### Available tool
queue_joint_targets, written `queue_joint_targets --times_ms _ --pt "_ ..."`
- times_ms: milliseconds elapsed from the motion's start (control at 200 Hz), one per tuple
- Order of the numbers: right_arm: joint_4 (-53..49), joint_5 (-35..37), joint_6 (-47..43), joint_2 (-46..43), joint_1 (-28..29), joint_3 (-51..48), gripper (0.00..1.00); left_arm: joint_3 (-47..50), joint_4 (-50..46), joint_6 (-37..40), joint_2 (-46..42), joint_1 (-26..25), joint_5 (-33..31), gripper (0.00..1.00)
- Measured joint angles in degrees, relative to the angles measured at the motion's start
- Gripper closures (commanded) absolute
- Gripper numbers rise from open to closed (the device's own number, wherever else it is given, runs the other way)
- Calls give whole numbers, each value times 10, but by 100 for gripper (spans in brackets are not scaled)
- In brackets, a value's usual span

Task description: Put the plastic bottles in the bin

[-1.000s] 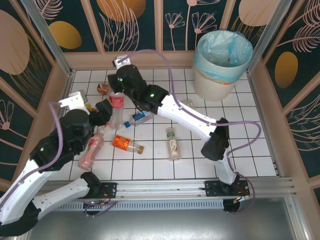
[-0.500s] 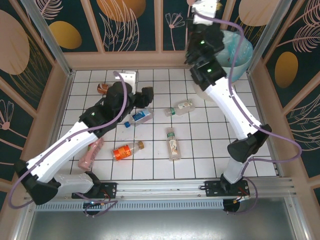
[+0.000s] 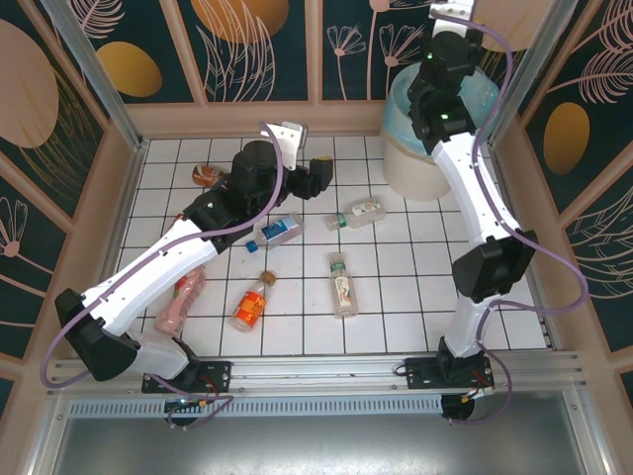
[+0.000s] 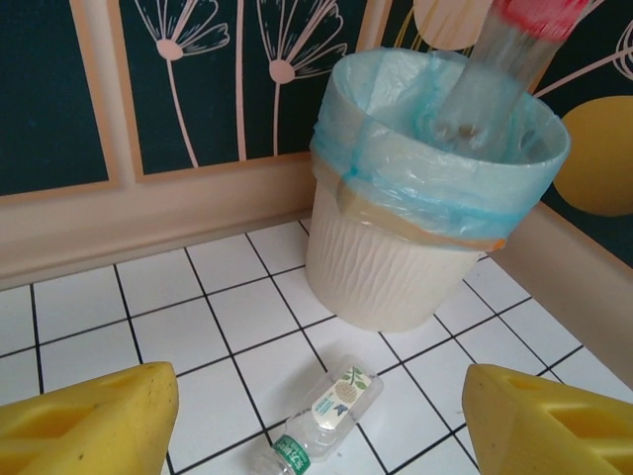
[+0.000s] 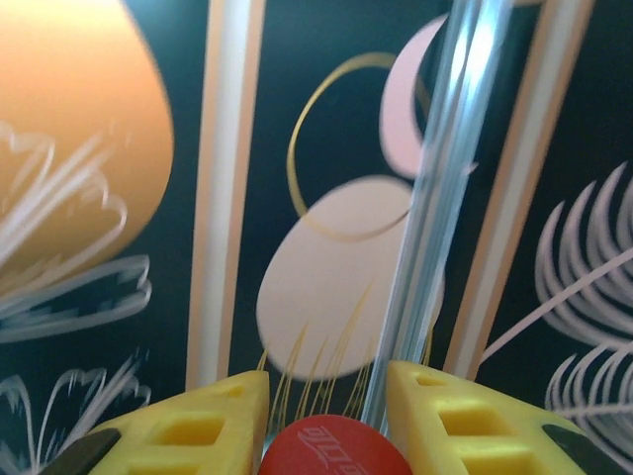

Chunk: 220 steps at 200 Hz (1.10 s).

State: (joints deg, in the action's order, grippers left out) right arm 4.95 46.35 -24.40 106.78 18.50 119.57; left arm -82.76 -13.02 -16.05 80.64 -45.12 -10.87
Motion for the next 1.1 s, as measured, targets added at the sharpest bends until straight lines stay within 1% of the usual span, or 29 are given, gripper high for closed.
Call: queue_joint_targets --times_ms 185,415,706,926,1031,1101 --pt "-124 -15 92 24 12 0 100 38 16 11 0 0 0 22" --pt "-205 -55 191 29 13 28 100 60 29 17 0 0 0 21" --pt "-267 -105 279 78 12 82 100 85 40 24 0 0 -2 21" --pt "-303 -143 334 113 18 149 100 97 45 26 -2 0 -3 20" --pt "-316 -143 337 136 33 189 100 103 47 26 -5 0 -5 20" --pt "-322 -126 331 148 45 209 100 105 50 25 -7 0 -5 20"
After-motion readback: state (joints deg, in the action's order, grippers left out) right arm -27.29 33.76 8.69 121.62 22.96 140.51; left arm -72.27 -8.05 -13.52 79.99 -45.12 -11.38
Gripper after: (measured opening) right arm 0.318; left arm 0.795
